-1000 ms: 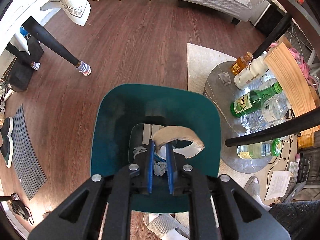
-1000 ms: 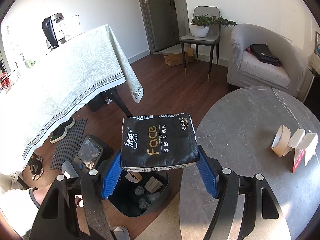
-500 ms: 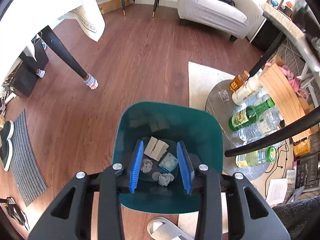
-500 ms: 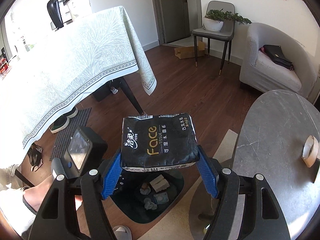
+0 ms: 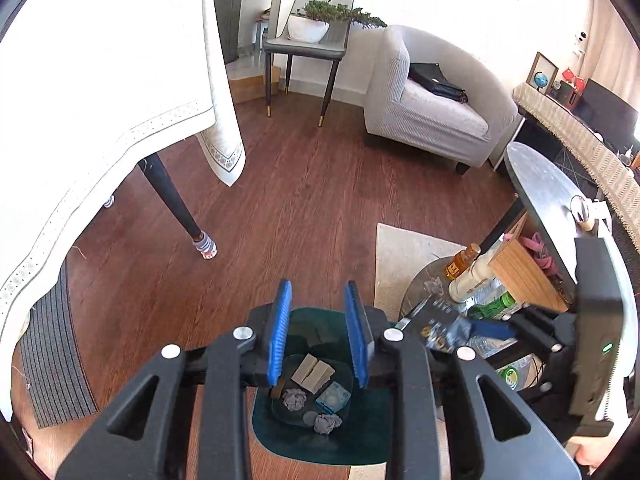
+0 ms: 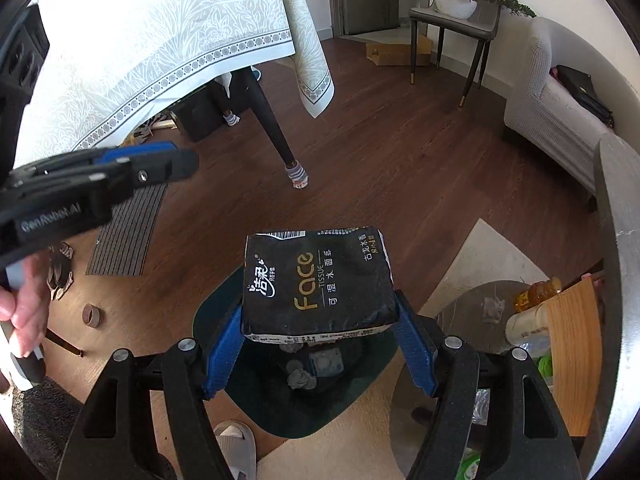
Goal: Collect trash
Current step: 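Lower the tissue pack into the green bin and open the right tool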
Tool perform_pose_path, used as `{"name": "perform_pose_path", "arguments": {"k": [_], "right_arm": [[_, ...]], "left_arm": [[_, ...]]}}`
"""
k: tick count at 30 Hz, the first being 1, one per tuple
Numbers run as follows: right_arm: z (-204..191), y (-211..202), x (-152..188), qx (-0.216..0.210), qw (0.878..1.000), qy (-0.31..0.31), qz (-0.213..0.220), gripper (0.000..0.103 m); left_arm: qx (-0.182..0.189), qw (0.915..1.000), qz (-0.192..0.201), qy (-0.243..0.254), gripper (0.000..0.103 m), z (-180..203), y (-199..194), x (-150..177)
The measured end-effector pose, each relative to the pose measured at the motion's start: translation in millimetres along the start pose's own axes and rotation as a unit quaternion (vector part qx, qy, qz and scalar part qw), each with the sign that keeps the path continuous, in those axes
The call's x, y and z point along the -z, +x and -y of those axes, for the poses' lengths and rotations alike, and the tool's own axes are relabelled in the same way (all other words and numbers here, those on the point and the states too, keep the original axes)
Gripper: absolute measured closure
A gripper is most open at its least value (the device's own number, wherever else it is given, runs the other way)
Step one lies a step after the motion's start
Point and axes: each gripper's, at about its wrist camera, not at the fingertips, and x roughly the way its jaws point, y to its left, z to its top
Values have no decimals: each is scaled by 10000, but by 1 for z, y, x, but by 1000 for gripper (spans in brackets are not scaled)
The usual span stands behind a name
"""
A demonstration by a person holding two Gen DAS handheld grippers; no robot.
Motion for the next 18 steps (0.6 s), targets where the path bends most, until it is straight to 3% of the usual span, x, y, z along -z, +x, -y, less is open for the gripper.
{"name": "perform_pose_path", "arguments": {"k": [5, 14, 18], "right_arm": [[-3, 31, 15, -47, 9993, -73, -361, 32], [-12, 75, 41, -297, 9942, -267, -994, 30], [-19, 69, 43, -324, 9945, -407, -911, 23]], "left_arm": [[140, 9996, 197, 167, 85, 20, -14, -14], [502, 9965, 640, 204, 87, 56, -41, -39], [532, 9954, 766, 234, 87, 66, -50, -47]]}}
